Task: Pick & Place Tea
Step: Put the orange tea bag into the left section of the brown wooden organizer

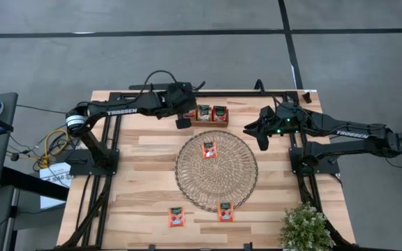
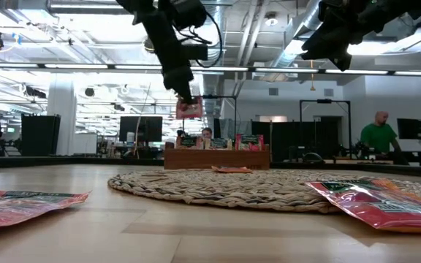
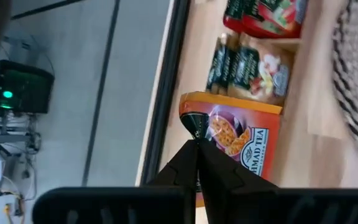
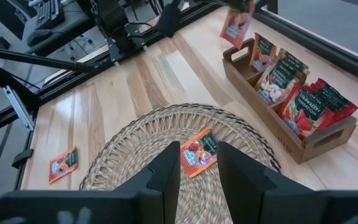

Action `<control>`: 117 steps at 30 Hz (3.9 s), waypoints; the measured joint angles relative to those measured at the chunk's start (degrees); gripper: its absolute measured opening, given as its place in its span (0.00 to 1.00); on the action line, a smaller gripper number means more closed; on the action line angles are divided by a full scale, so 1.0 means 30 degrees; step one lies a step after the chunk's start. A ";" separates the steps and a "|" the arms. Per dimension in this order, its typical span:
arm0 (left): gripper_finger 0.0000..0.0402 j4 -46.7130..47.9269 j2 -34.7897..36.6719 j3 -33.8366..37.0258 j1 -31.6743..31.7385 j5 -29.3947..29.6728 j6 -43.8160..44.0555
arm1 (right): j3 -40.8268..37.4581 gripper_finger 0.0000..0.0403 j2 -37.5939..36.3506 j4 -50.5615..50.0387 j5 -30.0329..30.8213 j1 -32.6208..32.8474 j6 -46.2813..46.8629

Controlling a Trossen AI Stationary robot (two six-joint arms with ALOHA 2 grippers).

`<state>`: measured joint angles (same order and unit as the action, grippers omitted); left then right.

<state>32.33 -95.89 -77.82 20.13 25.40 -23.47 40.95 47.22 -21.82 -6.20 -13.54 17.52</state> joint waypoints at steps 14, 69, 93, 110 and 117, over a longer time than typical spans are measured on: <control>0.00 -0.2592 -0.2843 0.0007 -0.0411 0.2968 -0.1807 | -0.0007 0.24 -0.0007 -0.0001 0.0007 0.0015 0.0000; 0.00 -0.7386 -0.2940 0.3599 0.0499 0.2596 -0.2782 | -0.0007 0.24 -0.0007 0.0015 0.0007 0.0007 0.0007; 0.00 -0.6928 -0.2983 0.3599 0.0273 0.2817 -0.2235 | -0.0007 0.24 -0.0007 0.0022 0.0007 0.0007 0.0010; 0.00 -0.6927 -0.2990 0.3599 0.0281 0.2538 -0.2227 | -0.0007 0.24 -0.0007 0.0020 0.0007 0.0007 0.0011; 0.02 -0.6930 -0.2990 0.3599 0.0281 0.2538 -0.2242 | -0.0007 0.24 -0.0007 0.0022 0.0007 0.0007 0.0015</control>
<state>11.54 -104.86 -67.02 20.97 33.01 -30.20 40.93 47.20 -21.76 -6.17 -13.52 17.56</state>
